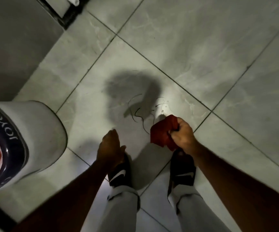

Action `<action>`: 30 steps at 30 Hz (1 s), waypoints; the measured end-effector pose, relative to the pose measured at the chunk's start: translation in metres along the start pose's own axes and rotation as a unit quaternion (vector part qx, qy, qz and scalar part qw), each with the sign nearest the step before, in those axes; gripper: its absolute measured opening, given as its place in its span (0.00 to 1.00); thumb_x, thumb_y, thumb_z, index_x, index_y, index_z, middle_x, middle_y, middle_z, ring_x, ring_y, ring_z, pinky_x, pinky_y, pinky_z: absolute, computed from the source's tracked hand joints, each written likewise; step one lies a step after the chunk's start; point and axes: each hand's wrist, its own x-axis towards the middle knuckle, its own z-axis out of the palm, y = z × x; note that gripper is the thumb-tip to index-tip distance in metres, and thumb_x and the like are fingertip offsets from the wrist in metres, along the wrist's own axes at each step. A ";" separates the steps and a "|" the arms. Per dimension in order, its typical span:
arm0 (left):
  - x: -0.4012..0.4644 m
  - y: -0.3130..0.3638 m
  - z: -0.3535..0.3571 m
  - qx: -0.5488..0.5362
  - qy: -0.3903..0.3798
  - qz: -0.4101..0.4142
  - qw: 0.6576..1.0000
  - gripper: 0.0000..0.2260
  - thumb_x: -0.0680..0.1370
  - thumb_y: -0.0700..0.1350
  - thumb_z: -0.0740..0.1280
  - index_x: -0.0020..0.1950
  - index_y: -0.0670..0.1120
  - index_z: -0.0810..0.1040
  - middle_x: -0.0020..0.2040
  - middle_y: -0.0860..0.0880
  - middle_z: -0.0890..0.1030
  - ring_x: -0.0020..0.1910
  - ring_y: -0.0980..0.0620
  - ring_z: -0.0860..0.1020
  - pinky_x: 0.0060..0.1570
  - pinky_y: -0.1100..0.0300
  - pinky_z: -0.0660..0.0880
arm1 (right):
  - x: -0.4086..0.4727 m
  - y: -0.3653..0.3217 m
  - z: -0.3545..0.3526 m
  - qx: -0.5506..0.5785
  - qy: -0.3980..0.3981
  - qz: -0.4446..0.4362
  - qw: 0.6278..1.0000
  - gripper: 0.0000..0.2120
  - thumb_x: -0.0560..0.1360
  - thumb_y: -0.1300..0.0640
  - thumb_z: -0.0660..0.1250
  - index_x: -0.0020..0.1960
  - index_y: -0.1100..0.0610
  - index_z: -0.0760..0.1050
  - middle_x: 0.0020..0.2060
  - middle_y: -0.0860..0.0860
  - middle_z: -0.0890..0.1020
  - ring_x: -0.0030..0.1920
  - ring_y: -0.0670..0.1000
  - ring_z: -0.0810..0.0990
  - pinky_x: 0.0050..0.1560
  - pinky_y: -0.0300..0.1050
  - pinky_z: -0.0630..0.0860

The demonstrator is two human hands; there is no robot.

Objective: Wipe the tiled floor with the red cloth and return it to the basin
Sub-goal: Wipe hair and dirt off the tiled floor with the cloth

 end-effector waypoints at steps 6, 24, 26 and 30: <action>0.063 -0.033 0.035 0.116 0.049 0.010 0.992 0.45 0.72 0.55 0.70 0.75 0.34 0.48 0.76 0.32 0.55 0.76 0.34 0.54 0.74 0.44 0.57 | 0.067 0.049 0.026 -0.240 0.154 -0.041 0.958 0.41 0.71 0.53 0.72 0.76 0.58 0.52 0.73 0.66 0.62 0.71 0.68 0.62 0.69 0.62 0.63; 0.122 -0.068 0.062 0.120 0.029 0.023 0.992 0.55 0.67 0.61 0.72 0.75 0.34 0.42 0.76 0.30 0.45 0.76 0.32 0.45 0.76 0.44 0.48 | 0.217 -0.032 0.064 -0.388 0.084 -0.184 0.899 0.39 0.75 0.40 0.59 0.76 0.46 0.39 0.77 0.63 0.39 0.75 0.69 0.39 0.70 0.71 0.48; 0.121 -0.068 0.062 0.122 0.029 0.027 0.992 0.55 0.67 0.62 0.72 0.75 0.33 0.43 0.76 0.29 0.47 0.76 0.31 0.47 0.75 0.43 0.49 | 0.194 -0.018 0.078 -0.401 0.103 -0.221 0.883 0.38 0.75 0.41 0.59 0.77 0.47 0.44 0.77 0.64 0.44 0.75 0.70 0.44 0.70 0.71 0.51; 0.120 -0.070 0.059 0.129 0.034 0.037 0.990 0.56 0.66 0.62 0.73 0.75 0.32 0.45 0.76 0.28 0.49 0.76 0.30 0.49 0.75 0.42 0.51 | 0.091 0.089 0.091 -0.518 -0.034 -0.395 0.758 0.40 0.68 0.51 0.70 0.76 0.47 0.57 0.75 0.63 0.59 0.73 0.70 0.59 0.66 0.70 0.62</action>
